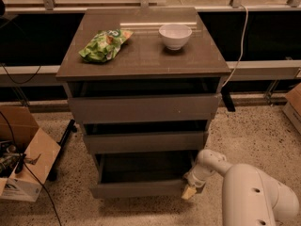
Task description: Open bottom drawer
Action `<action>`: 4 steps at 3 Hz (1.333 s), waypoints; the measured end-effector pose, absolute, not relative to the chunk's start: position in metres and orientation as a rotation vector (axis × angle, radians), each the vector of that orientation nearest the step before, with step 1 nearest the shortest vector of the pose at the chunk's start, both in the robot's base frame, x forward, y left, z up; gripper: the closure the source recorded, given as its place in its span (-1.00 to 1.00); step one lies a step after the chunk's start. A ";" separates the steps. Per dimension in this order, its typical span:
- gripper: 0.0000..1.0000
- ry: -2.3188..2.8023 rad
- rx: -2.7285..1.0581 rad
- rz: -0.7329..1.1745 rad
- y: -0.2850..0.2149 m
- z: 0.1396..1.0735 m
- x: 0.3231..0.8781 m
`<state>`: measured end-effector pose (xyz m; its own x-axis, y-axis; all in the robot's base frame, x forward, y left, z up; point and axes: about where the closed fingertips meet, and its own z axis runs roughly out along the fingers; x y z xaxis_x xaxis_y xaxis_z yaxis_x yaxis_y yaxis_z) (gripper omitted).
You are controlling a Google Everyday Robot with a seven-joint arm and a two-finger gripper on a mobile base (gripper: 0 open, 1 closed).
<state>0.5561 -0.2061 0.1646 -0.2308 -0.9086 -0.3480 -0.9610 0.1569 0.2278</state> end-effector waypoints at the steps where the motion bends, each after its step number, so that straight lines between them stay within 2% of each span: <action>1: 0.37 2.288 -1.862 0.612 -0.206 0.167 0.556; 2: 0.39 2.350 -1.791 0.634 -0.215 0.161 0.532; 3: -0.08 2.436 -1.675 0.683 -0.221 0.152 0.497; 4: -0.54 2.436 -1.675 0.683 -0.221 0.155 0.497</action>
Offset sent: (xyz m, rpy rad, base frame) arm -0.1627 -0.0630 -0.0346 -0.0046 0.1845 -0.4087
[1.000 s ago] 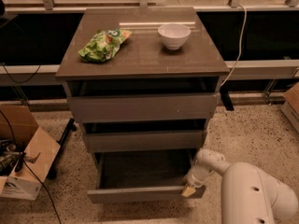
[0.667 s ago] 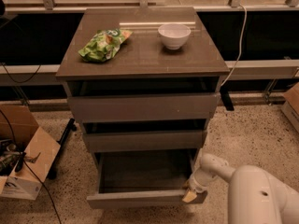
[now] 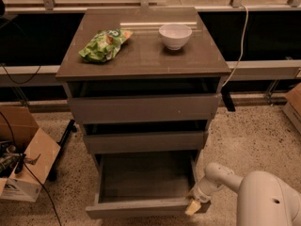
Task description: Open bottom drawer
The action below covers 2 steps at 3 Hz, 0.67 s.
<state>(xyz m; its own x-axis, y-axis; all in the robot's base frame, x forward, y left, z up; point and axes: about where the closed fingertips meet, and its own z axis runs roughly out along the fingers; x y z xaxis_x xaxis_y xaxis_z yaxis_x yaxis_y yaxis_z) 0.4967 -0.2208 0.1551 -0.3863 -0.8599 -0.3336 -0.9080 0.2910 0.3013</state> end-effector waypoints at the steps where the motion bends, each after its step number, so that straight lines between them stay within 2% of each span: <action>1: -1.00 2.494 -1.605 0.729 -0.215 0.153 0.473; 2: -1.00 2.494 -1.605 0.729 -0.209 0.154 0.474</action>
Offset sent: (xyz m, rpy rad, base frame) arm -0.2366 -0.0469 -0.1055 0.0466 0.4543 -0.4974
